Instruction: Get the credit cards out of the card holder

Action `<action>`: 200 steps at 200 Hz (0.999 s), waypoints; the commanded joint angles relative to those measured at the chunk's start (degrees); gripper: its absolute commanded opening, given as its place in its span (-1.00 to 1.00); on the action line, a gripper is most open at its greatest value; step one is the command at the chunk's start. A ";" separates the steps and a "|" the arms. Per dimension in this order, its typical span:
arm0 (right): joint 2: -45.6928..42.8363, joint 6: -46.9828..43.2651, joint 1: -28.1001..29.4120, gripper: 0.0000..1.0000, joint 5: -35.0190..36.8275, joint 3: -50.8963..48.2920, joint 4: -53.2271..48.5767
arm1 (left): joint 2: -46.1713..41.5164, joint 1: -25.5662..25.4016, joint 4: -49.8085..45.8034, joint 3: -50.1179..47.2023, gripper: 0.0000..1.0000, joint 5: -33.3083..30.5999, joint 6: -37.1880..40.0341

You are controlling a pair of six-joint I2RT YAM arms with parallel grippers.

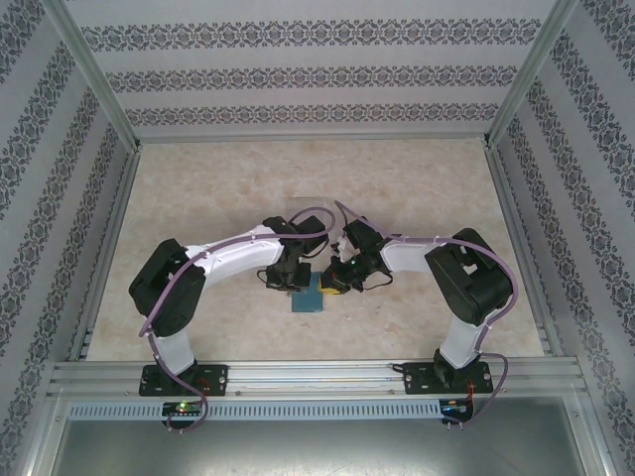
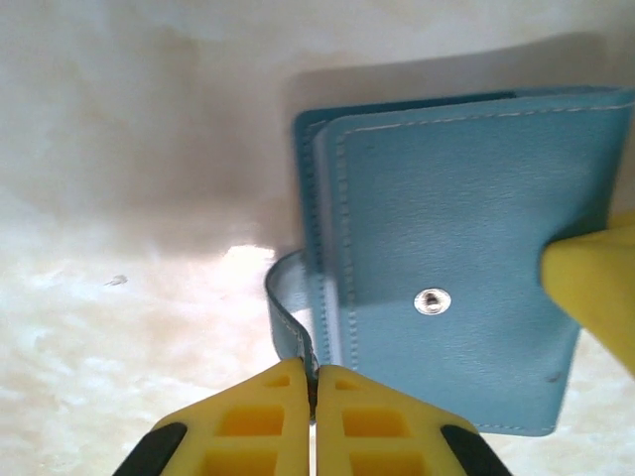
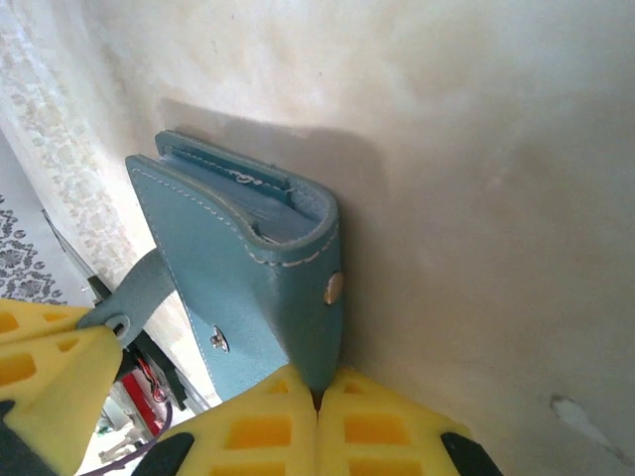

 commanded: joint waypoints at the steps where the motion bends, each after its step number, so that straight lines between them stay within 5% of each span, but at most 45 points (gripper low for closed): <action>1: -1.11 -1.99 -0.06 -0.90 5.04 0.98 -5.46 | -3.31 1.88 -0.28 -2.93 -0.81 0.23 1.26; 52: -2.08 -2.71 0.38 -0.71 6.94 2.65 -9.16 | -8.78 7.56 13.24 -11.25 -0.40 13.79 2.43; 85: -2.30 -2.08 1.31 -0.66 8.00 3.76 -10.04 | -8.16 8.67 16.61 -13.36 -0.35 16.85 2.54; 141: -2.28 -1.64 2.98 -0.56 11.60 5.41 -12.62 | -8.54 11.86 22.79 -17.71 -0.65 20.48 2.88; 200: -3.36 -3.05 6.33 -0.10 22.83 12.25 -24.32 | -9.58 14.60 32.37 -25.07 -0.85 26.40 1.29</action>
